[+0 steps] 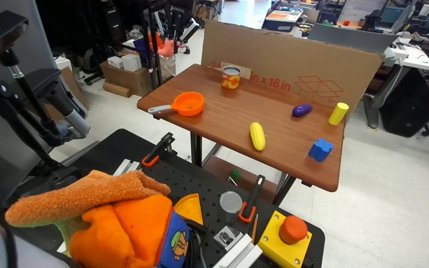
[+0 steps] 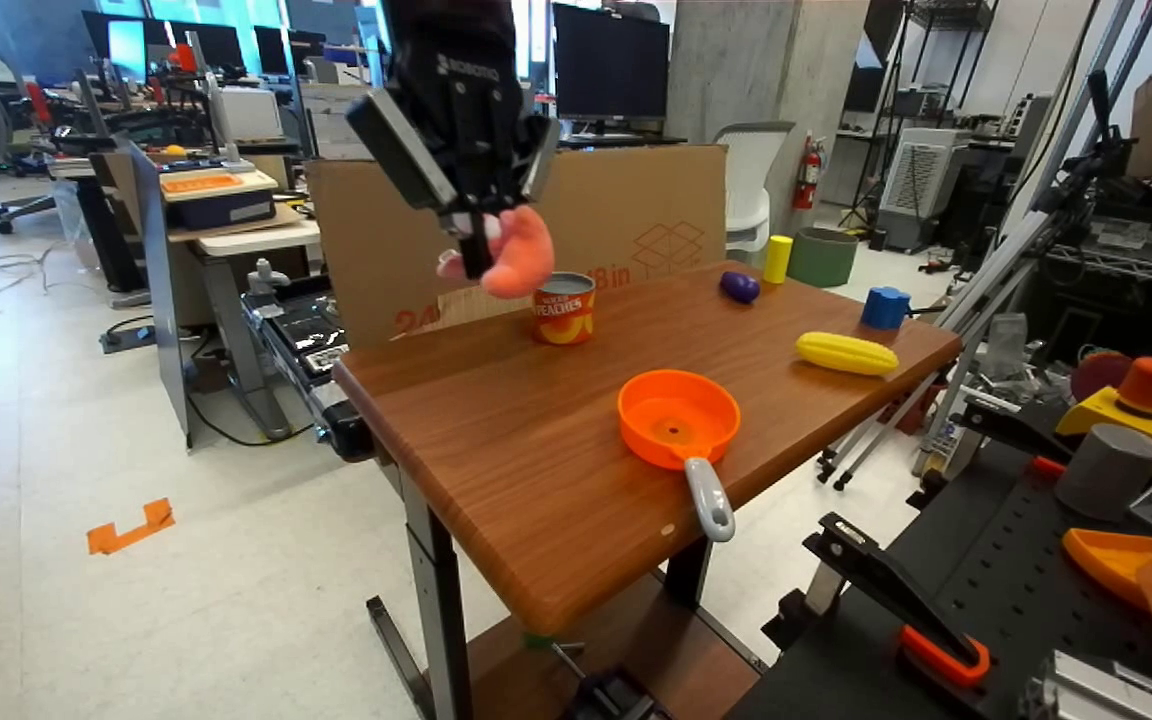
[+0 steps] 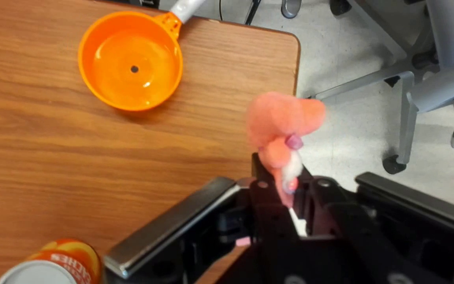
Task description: Put the toy inside the orange pan
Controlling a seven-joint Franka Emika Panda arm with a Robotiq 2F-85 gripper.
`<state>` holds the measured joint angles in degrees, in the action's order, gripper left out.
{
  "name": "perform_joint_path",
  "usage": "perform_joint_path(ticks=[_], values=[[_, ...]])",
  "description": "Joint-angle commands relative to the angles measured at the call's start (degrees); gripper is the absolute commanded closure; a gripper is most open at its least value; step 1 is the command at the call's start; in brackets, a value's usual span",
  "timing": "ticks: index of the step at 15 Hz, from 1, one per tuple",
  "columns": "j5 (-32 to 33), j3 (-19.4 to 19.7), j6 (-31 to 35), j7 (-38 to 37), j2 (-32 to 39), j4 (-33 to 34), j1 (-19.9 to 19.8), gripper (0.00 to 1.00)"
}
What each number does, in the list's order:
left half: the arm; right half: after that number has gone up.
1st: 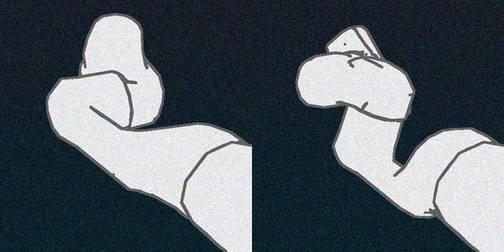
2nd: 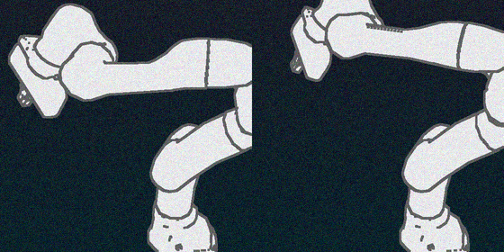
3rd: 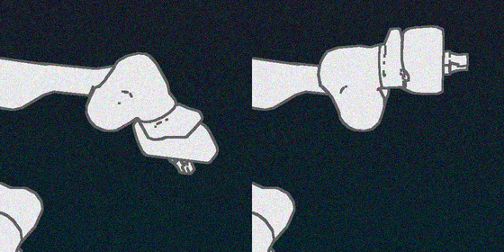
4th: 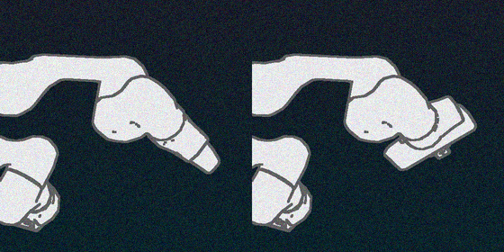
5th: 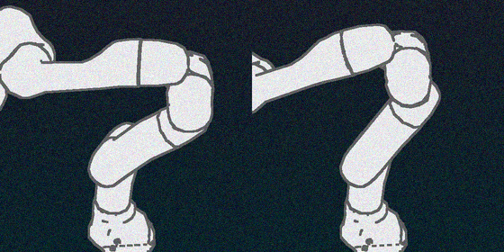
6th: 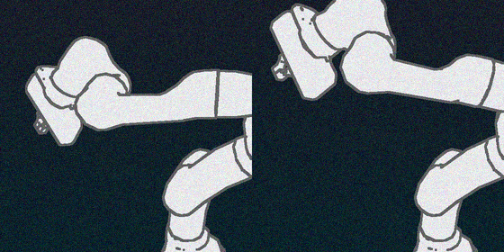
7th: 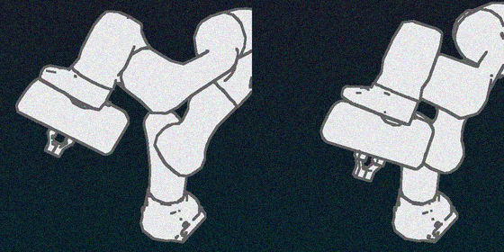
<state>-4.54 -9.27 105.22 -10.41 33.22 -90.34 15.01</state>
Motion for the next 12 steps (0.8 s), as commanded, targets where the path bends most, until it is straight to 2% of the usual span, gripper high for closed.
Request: perform_joint_path(ticks=[1,12], values=[[-1.0,1.5,-1.8,-0.9,-2.1,-5.3,-1.7,0.96],[1.0,4.9,-4.2,-6.8,-0.7,-11.7,-2.4,0.96]])
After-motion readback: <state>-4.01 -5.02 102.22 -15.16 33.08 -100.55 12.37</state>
